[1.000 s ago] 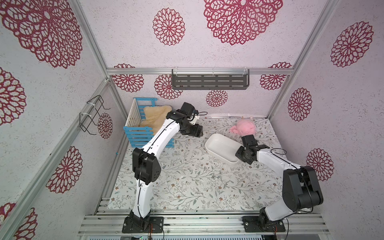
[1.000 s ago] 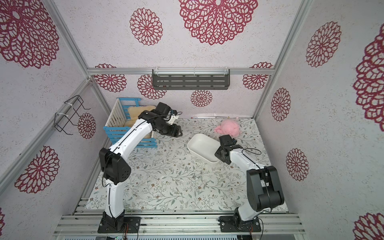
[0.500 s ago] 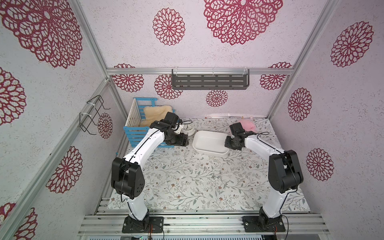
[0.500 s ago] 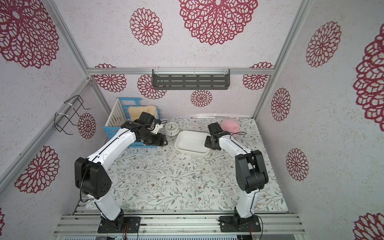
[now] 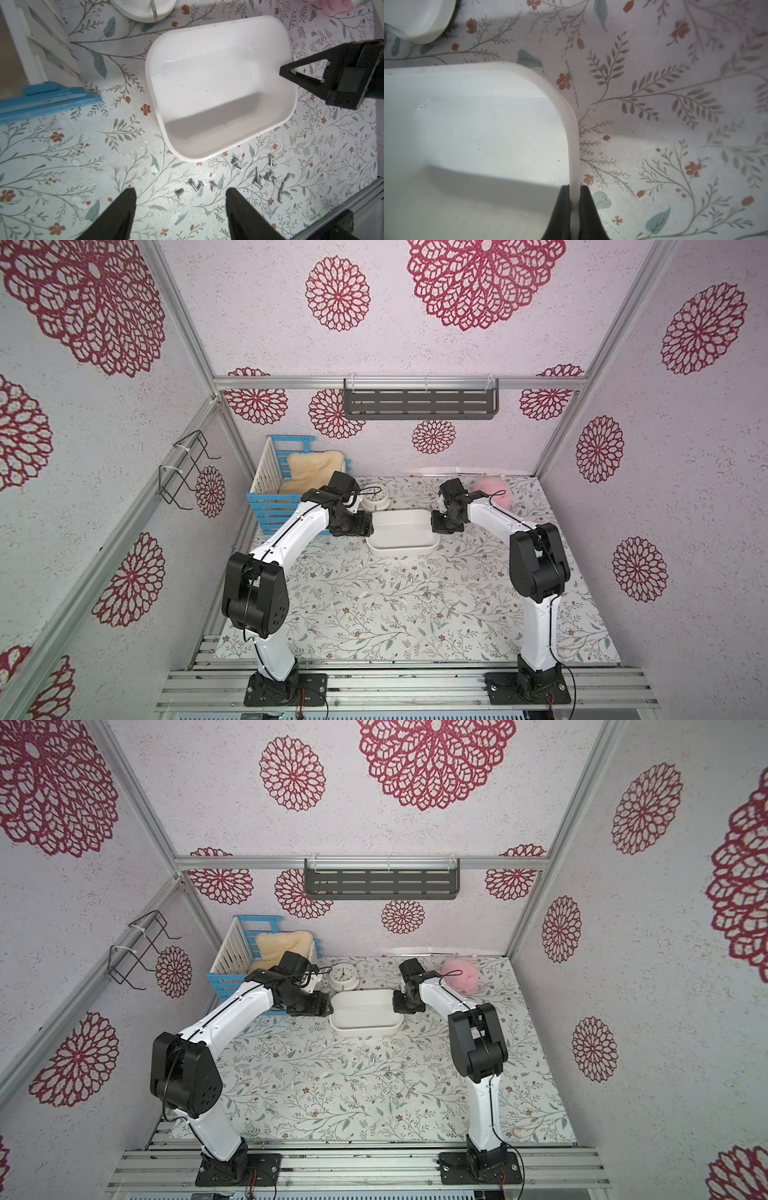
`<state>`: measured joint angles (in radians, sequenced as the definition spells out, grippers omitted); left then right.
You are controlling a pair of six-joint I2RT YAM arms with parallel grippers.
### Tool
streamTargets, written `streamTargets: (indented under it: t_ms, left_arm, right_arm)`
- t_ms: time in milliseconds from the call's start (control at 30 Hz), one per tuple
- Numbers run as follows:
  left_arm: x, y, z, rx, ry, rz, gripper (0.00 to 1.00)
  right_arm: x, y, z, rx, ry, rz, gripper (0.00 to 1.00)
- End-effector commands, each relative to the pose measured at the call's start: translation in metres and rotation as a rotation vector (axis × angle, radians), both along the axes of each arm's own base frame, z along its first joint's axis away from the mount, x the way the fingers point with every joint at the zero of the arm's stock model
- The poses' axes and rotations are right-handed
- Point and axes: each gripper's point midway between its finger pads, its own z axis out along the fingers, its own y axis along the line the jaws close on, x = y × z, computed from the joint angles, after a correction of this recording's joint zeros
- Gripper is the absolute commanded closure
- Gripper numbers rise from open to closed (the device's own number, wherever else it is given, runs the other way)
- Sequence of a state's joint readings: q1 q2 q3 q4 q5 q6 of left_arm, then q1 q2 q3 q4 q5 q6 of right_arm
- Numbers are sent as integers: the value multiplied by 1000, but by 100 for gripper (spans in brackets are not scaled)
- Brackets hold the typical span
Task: Put the screws on the desktop into the storage box
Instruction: Move the storage box to the center of the board, then pick up the screw from the center of the board.
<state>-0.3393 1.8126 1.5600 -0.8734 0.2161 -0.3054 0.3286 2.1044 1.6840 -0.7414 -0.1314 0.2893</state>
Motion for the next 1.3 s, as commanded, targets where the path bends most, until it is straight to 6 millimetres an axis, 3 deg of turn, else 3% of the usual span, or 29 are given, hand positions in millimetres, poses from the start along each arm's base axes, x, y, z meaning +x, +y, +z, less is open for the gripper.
streamTargets:
  t_ms: [0, 100, 233, 367, 500, 600, 667, 833, 933, 1267]
  left_arm:
    - [16, 1, -13, 12, 3, 33, 29]
    - [18, 1, -23, 20, 25, 41, 30]
    - [16, 3, -20, 25, 13, 49, 30]
    - [11, 7, 2, 15, -31, 59, 29]
    - [-3, 11, 25, -11, -74, 69, 27]
    - [-23, 15, 23, -21, -52, 73, 27]
    - [-43, 14, 10, -11, -6, 72, 27]
    - [-92, 12, -35, 38, 144, 79, 34]
    - [-110, 4, -50, 65, 188, 81, 40]
    - [-112, -1, -76, 120, 251, 88, 47]
  right_arm:
    - [-13, 8, -12, -13, 57, 69, 100]
    - [-17, 8, -12, -14, 68, 59, 100]
    - [-22, 6, 1, -2, 35, 25, 74]
    - [-23, 11, 42, 31, -64, -9, 52]
    - [-30, 18, 99, 32, -172, -28, 44]
    - [-47, 18, 131, 49, -226, -64, 42]
    - [-63, 15, 143, 58, -246, -102, 41]
    - [-95, 3, 155, 115, -275, -204, 42]
    - [-104, -5, 155, 122, -279, -242, 43]
    - [-108, 0, 140, 137, -268, -212, 44]
